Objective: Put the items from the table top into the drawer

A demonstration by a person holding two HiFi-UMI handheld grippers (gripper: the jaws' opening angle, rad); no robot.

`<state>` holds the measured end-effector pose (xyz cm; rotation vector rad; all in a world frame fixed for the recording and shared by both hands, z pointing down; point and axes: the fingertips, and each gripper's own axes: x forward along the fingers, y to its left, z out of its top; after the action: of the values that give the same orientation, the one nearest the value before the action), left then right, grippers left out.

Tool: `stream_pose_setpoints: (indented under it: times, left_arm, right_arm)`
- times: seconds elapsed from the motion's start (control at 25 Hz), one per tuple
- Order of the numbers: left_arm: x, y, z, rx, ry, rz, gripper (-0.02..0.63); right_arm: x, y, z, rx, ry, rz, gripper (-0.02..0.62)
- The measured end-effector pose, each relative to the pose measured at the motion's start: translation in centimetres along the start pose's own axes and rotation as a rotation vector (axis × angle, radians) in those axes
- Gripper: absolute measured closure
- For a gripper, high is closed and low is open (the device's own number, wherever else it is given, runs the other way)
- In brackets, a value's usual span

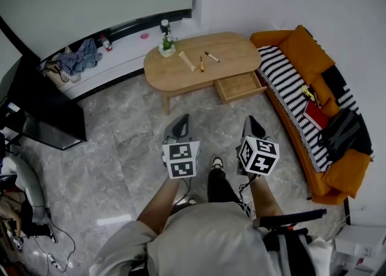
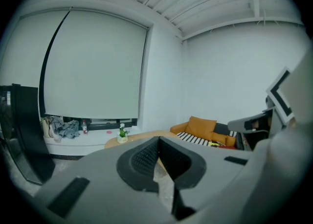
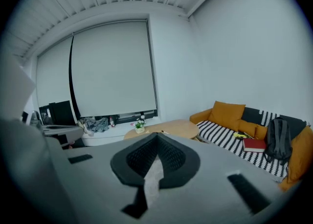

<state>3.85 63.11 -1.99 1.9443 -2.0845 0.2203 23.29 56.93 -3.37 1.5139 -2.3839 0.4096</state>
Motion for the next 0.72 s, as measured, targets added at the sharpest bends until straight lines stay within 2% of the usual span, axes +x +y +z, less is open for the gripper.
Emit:
stream_pose_setpoints:
  times: [0.24, 0.72]
  left_arm:
    - [6.8, 0.6, 1.3, -0.001, 0.000, 0.029, 0.598]
    - [26.6, -2.4, 8.6, -0.034, 0.022, 0.107, 0.597]
  right_arm:
    - [6.8, -2.5, 2.2, 0.002, -0.009, 0.009, 0.603]
    - [25.3, -12.2, 12.3, -0.039, 0.012, 0.088, 0.603]
